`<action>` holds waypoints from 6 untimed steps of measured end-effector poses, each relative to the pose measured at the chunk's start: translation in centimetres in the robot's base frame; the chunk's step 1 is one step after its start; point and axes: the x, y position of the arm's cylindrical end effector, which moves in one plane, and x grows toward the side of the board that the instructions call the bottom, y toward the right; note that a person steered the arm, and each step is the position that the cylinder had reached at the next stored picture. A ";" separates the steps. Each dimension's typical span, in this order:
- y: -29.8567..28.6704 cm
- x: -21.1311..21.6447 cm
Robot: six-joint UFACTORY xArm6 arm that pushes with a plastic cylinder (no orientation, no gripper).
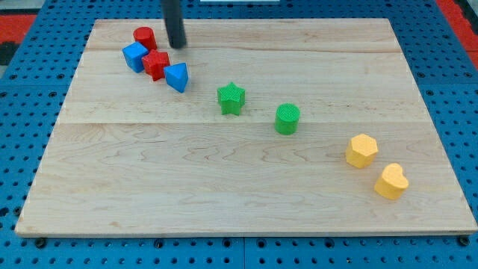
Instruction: Move the green star diagonal to the green circle
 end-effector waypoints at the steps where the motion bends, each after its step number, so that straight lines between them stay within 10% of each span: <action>1: 1.6 2.9; 6: 4.0 5.0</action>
